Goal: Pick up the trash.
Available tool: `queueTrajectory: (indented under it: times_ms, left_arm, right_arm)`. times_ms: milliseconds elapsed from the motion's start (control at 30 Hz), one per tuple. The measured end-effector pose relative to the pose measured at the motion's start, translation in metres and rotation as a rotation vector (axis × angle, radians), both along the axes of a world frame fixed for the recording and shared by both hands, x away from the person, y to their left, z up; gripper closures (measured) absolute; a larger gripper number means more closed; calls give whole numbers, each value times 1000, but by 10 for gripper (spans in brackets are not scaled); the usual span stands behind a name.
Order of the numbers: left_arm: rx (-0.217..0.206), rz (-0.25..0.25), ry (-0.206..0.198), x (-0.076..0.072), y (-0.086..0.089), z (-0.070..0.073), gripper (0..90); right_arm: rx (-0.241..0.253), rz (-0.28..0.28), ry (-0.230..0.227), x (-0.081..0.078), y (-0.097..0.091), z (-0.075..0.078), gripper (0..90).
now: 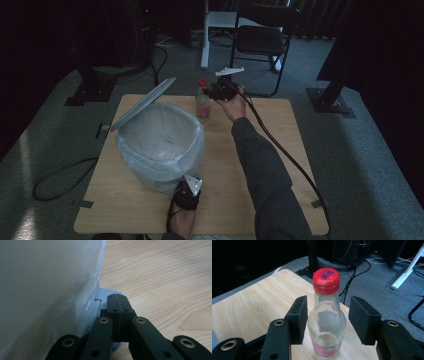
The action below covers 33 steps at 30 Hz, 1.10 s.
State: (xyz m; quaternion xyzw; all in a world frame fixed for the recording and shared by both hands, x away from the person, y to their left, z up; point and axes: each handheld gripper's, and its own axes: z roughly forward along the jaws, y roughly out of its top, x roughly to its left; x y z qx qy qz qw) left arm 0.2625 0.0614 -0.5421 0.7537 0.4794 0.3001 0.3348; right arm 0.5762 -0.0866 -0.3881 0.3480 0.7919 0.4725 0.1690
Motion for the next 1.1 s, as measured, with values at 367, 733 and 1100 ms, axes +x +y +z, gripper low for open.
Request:
queueTrajectory:
  times_ms: [367, 733, 1100]
  left_arm:
    - [-2, -3, -2, 0, 0, 0, 900]
    - [-2, -4, -1, 0, 0, 0, 900]
    - [-3, -4, -1, 0, 0, 0, 900]
  right_arm:
    - [-32, -2, 24, 22, 22, -1, 462]
    - [-28, 5, 37, 26, 24, -8, 570]
    - [-48, -5, -9, 23, 27, -9, 589]
